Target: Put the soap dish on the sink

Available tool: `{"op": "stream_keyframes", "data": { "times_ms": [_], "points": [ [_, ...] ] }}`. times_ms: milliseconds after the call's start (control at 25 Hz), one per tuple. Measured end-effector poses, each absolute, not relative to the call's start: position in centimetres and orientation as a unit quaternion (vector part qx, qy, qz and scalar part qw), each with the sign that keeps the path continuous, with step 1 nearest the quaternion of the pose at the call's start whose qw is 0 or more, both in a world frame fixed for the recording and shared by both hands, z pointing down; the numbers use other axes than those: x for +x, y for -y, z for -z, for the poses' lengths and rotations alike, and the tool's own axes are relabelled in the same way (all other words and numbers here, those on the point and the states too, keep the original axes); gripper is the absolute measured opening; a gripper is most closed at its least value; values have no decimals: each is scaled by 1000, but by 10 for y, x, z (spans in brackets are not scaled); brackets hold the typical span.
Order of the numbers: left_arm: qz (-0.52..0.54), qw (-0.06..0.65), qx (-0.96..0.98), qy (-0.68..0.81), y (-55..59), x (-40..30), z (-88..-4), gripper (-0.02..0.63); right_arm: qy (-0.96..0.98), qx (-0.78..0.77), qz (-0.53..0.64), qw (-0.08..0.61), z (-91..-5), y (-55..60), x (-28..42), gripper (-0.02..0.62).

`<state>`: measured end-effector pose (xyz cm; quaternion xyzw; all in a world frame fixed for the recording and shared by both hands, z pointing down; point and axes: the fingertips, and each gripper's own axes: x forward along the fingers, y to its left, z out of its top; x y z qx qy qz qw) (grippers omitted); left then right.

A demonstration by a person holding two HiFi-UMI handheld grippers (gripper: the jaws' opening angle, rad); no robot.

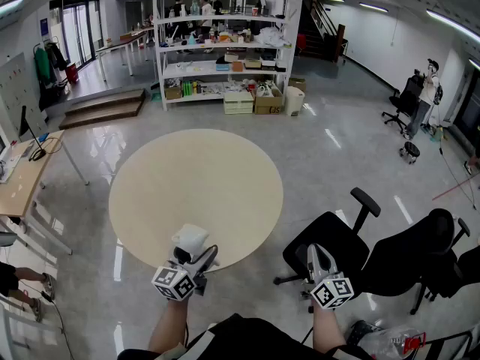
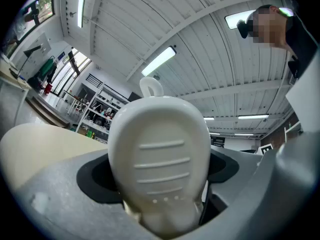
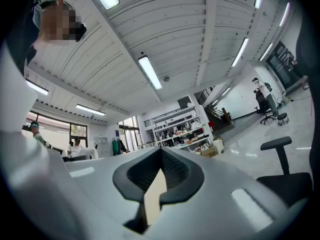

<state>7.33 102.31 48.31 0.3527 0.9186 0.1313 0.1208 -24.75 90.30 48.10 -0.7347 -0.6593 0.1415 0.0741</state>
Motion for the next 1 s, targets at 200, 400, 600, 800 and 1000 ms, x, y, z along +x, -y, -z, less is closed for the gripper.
{"op": "stream_keyframes", "data": {
  "times_ms": [200,400,600,800,1000],
  "points": [
    [-124,121,347,-922,-1025,68,-477,480,668,-727,-140,76,-484,-897,-262,5],
    [-128,119,341,-924,-1023,63,-478,480,672,-721,-147,78,-483,-891,-265,5],
    [-128,115,337,-926,-1019,61,-478,480,667,-726,-148,82,-485,-886,-260,6],
    [-128,115,325,-930,-1015,55,-475,480,680,-709,-171,76,-479,-866,-270,6],
    [-135,113,280,-944,-1000,22,-470,480,719,-671,-172,65,-478,-821,-290,6]
  ]
}}
